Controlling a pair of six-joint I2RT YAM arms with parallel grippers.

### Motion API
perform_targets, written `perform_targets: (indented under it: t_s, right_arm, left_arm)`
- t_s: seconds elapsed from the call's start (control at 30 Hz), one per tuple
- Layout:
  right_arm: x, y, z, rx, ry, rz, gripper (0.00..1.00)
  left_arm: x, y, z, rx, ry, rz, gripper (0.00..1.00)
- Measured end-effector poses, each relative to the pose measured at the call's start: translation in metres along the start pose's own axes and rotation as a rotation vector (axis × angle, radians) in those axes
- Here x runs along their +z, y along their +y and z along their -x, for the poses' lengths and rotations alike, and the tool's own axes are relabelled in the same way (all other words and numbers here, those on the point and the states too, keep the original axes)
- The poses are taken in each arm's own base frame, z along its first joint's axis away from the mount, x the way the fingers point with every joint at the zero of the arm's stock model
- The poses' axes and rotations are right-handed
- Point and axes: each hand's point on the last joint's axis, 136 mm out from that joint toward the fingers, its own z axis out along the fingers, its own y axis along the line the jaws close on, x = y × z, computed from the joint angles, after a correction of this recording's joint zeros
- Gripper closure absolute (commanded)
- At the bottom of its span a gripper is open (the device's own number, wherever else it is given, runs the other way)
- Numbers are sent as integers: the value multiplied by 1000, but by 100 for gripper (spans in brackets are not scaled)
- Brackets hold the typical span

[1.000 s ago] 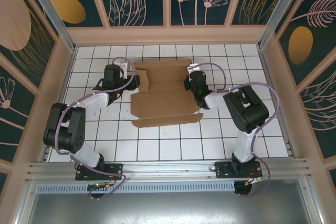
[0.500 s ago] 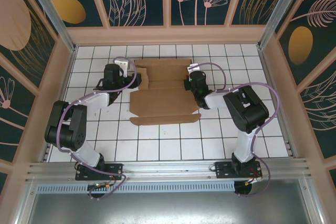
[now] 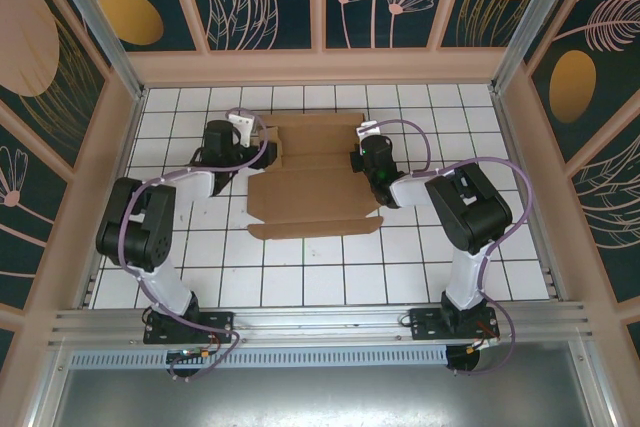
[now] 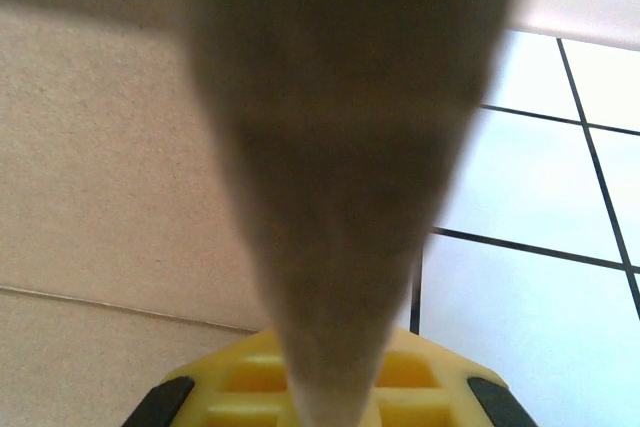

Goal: Fold the paper box

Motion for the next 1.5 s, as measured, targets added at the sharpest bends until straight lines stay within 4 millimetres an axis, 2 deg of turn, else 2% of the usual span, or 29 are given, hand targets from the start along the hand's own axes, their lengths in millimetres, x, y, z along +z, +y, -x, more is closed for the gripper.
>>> perform_targets:
  t_s: [0.1, 0.3, 0.4, 0.67, 1.03, 1.1, 1.17, 1.23, 1.3, 1.4, 1.5]
  right_arm:
    - [0, 0, 0, -3, 0, 0, 95]
    - [0, 1, 0, -5, 0, 4, 95]
    - [-1, 5, 0, -8, -1, 12, 96]
    - [-3, 12, 0, -14, -3, 24, 99]
    - [-3, 11, 0, -13, -2, 5, 100]
    - [-3, 11, 1, -13, -2, 2, 100]
    - [-3, 11, 1, -11, 1, 0, 100]
    - [-3, 11, 0, -3, 5, -1, 100]
    - [-3, 10, 0, 4, 6, -9, 100]
    - [-3, 8, 0, 11, 8, -18, 96]
    - [-3, 7, 0, 23, 9, -22, 92]
  left_arm:
    - [9, 10, 1, -19, 16, 49, 33]
    - [9, 23, 8, -41, 9, 135, 62]
    - [9, 25, 10, -47, 11, 164, 70]
    - [9, 37, 13, -65, 9, 323, 80]
    - [11, 41, 15, -33, 18, 504, 93]
    - [12, 41, 15, -33, 22, 512, 93]
    - [12, 41, 15, -35, 24, 516, 87]
    - [12, 41, 15, -36, 25, 516, 70]
    - [11, 43, 14, -51, 23, 521, 57]
    - [10, 47, 8, -79, 14, 507, 47]
    - [1, 44, -4, -105, 11, 469, 42]
